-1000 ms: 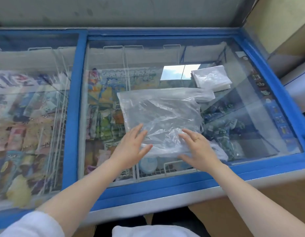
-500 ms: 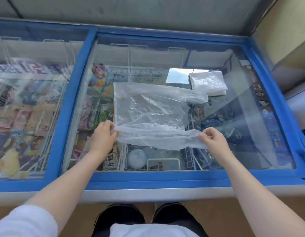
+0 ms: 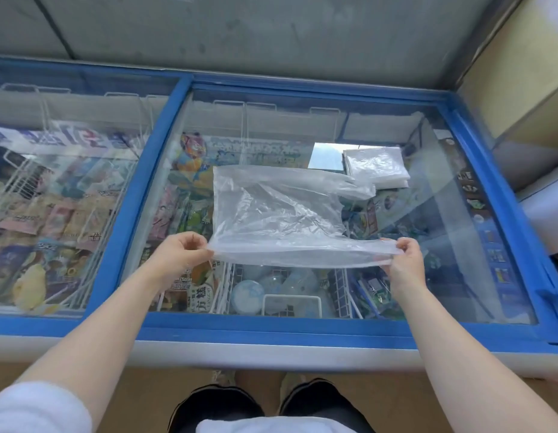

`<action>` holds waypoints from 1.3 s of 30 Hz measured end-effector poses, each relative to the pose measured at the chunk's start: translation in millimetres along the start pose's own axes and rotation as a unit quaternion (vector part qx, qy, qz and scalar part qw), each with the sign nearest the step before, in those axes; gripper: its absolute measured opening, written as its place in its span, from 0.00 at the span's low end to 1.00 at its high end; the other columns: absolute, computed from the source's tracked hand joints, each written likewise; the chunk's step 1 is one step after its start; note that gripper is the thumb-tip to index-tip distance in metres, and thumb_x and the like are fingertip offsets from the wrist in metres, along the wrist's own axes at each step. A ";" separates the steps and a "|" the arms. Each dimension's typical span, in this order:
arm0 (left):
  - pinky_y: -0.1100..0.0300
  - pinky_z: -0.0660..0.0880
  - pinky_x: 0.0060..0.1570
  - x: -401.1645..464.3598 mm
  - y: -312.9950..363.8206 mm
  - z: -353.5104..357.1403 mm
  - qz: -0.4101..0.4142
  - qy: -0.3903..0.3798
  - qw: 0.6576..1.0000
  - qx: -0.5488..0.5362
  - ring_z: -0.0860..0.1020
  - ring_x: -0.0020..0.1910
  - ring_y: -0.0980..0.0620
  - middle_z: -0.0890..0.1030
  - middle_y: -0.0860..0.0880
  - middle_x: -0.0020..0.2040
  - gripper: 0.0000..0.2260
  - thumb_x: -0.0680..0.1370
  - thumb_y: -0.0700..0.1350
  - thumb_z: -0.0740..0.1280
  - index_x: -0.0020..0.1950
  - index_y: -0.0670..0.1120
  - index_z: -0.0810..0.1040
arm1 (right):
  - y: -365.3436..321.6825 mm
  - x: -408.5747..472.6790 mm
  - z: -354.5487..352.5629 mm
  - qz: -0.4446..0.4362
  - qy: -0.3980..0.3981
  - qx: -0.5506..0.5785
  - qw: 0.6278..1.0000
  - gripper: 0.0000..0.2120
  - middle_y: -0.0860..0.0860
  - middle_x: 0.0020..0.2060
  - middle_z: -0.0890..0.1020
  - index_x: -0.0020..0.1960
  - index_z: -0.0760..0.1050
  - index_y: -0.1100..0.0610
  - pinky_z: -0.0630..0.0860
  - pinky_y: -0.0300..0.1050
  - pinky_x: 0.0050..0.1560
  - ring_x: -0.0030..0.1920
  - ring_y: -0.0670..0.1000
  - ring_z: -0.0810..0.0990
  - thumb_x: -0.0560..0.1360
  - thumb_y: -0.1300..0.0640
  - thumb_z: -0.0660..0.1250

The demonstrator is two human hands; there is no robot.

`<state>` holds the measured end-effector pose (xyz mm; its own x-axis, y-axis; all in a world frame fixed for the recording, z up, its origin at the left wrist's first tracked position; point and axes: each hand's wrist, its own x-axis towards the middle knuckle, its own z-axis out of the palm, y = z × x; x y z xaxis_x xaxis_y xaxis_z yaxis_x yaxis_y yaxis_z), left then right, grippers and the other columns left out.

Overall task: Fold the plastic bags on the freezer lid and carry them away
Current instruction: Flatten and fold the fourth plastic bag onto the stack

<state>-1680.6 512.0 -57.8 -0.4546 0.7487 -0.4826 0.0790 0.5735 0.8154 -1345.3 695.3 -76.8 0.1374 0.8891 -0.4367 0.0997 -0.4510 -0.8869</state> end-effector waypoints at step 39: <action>0.61 0.70 0.30 36.6 4.6 6.7 -0.038 0.164 0.986 0.007 0.75 0.31 0.51 0.82 0.47 0.36 0.07 0.74 0.47 0.70 0.50 0.48 0.75 | -14.2 17.1 269.1 -0.346 -0.269 -0.639 0.632 0.27 0.47 0.76 0.42 0.76 0.41 0.44 0.43 0.54 0.72 0.76 0.53 0.41 0.80 0.41 0.44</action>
<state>-1691.0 544.3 -73.9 -0.7220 0.5570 -0.4105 0.0452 0.6299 0.7753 -1609.5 738.0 -112.2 -0.6958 0.6516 -0.3022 0.7145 0.6711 -0.1980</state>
